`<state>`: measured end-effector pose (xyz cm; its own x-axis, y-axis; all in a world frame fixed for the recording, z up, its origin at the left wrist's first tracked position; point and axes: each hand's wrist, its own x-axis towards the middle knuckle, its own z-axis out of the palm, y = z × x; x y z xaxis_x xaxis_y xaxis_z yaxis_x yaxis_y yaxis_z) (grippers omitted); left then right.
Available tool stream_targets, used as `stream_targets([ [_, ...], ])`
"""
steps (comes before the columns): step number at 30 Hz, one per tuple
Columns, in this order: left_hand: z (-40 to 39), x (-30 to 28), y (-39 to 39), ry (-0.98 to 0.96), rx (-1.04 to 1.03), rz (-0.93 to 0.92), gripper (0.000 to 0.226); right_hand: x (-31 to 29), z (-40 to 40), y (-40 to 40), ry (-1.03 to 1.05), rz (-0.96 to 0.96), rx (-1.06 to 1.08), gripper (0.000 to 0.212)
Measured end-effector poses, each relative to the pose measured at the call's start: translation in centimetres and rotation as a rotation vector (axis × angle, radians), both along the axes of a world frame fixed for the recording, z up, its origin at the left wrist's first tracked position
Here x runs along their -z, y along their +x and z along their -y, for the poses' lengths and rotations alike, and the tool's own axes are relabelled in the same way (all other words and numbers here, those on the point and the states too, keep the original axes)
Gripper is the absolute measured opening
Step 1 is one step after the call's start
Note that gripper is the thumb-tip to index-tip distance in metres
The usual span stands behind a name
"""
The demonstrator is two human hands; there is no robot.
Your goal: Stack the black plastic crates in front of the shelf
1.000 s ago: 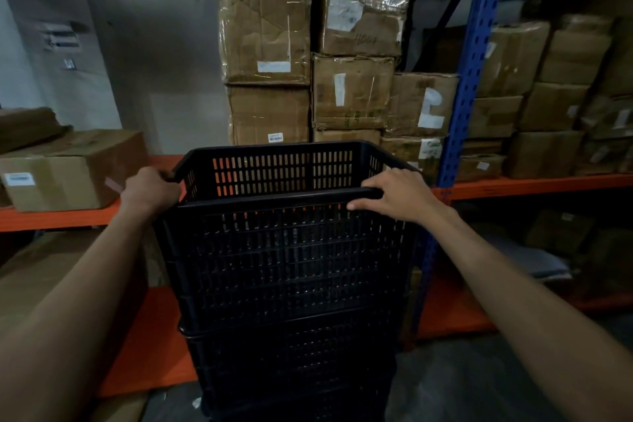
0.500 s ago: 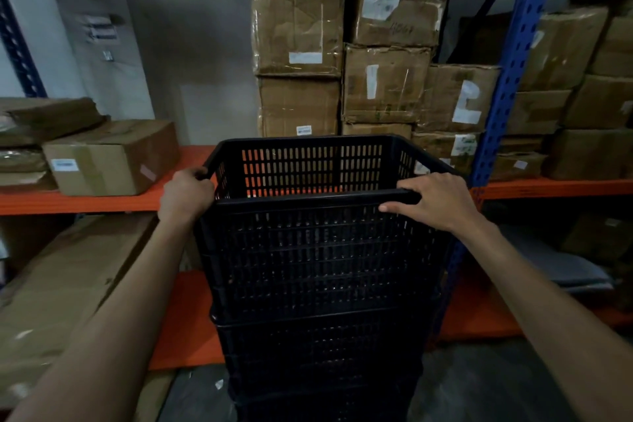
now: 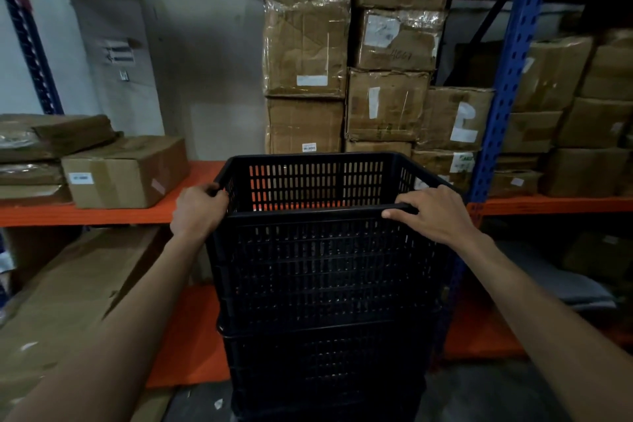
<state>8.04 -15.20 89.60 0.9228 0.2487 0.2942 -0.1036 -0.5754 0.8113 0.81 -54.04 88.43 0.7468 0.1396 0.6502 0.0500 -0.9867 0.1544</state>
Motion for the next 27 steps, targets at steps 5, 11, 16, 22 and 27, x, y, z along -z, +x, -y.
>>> stream_targets([
  [5, -1.2, 1.9, -0.6, -0.013, 0.167, 0.098, 0.050, 0.8, -0.3, -0.3, 0.068, -0.044, 0.108, 0.074],
  [11, -1.1, 0.8, 0.3, 0.046, 0.194, -0.017, 0.068, -1.3, -0.2, 0.7, 0.308, -0.348, 0.306, 0.099],
  [16, -0.9, 0.8, 0.7, 0.022, 0.192, -0.019, 0.076, -1.4, 0.8, 1.3, 0.347, -0.344, 0.481, 0.118],
  [22, -0.9, 1.1, 1.1, 0.038, 0.177, -0.008, 0.074, -1.1, 0.8, 1.8, 0.323, -0.308, 0.506, 0.099],
  [27, -0.6, 0.4, 0.0, 0.062, 0.111, 0.009, 0.057, -1.5, -0.4, 0.4, 0.409, -0.180, 0.391, 0.073],
])
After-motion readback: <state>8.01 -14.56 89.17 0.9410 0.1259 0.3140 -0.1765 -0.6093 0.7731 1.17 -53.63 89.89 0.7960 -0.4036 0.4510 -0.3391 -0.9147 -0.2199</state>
